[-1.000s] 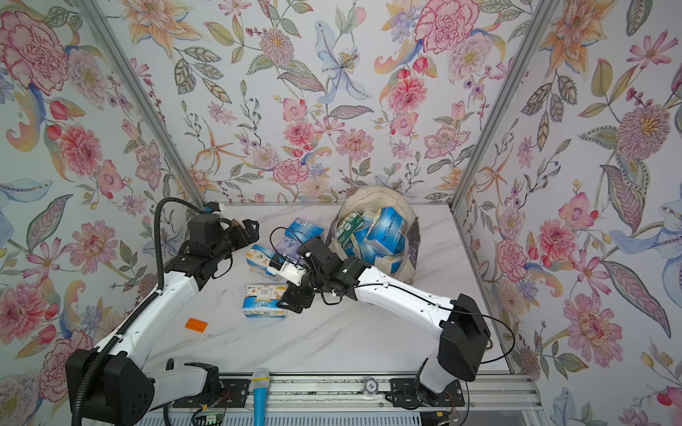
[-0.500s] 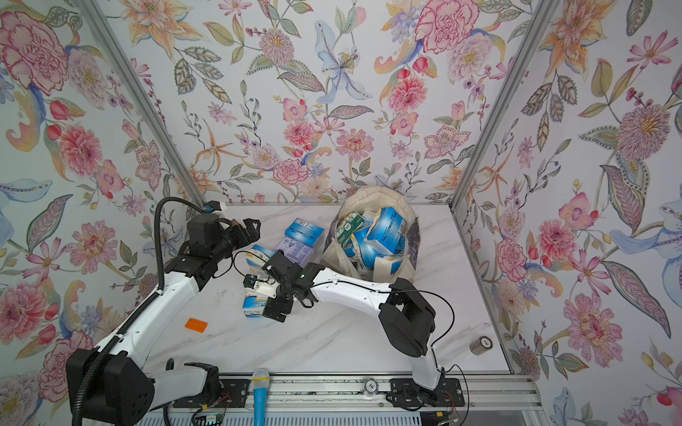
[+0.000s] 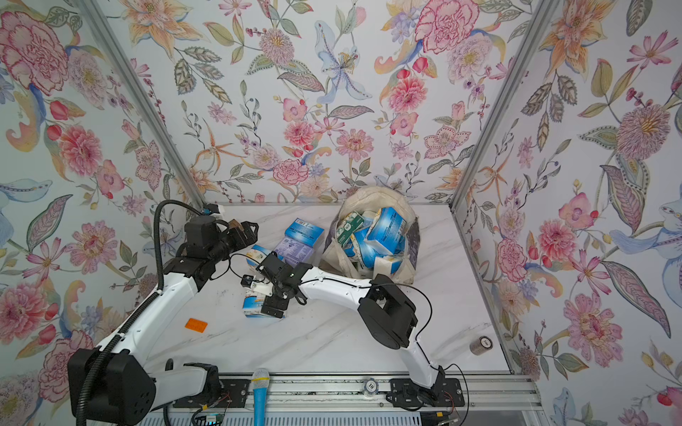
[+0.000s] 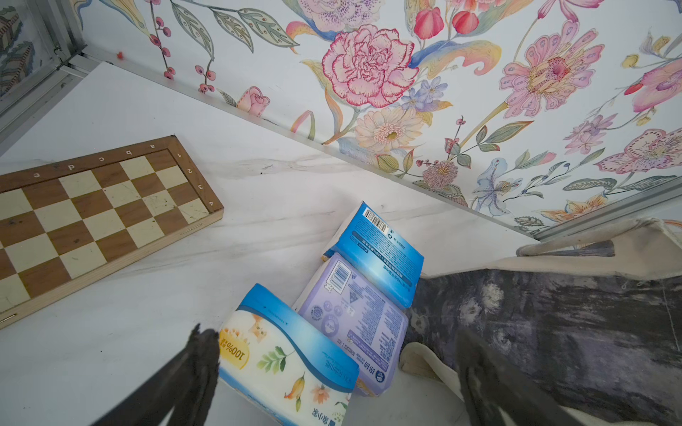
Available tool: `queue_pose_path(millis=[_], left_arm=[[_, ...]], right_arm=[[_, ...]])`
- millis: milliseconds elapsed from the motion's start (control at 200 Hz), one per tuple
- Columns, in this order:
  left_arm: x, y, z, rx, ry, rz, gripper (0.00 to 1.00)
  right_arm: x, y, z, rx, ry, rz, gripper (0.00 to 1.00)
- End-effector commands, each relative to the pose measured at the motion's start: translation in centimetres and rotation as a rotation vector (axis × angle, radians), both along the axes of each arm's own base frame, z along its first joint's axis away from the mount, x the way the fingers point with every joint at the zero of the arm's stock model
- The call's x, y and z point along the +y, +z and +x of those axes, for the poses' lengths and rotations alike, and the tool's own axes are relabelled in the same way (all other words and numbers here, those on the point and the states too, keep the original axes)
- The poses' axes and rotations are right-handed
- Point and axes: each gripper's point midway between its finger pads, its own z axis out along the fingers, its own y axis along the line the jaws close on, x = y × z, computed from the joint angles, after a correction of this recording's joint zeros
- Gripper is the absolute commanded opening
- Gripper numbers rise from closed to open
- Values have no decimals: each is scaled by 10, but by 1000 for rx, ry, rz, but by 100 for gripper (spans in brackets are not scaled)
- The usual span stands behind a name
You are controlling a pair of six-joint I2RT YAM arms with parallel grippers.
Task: Put tissues into the canvas bag
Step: Pick up the pack of facial tissues from the center of the board.
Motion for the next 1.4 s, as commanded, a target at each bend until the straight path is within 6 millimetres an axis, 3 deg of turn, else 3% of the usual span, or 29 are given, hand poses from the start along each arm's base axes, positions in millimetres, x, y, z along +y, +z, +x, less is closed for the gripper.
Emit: queue_pose_path(millis=[0,491,791,911,996,1146,1261,1397], left_arm=[[2,-5,0,-2,-16,9,99],[3,-11,3,6,-18,1,99],[4,-10,2,4,-15,-4,99],[4,-10,2,4,-14,-8,99],[4,-9,1,3,-14,-9,99],[4,-8,0,2,-12,-6,99],[5,-7,-2,2,-7,-1,99],[4,-5,-3,1,-15,6,99]], right_arm=[[1,-5,10,-4,-7,-12,99],[3,-33,0,105,22,-57,100],[-5,-38,-17,178,45,-87,92],[-6,-27,-19,186,40,-66,81],[-7,-15,-21,191,40,-42,72],[-7,21,-21,165,30,22,71],[-7,74,-21,151,23,143,71],[-19,155,-13,101,-28,344,71]])
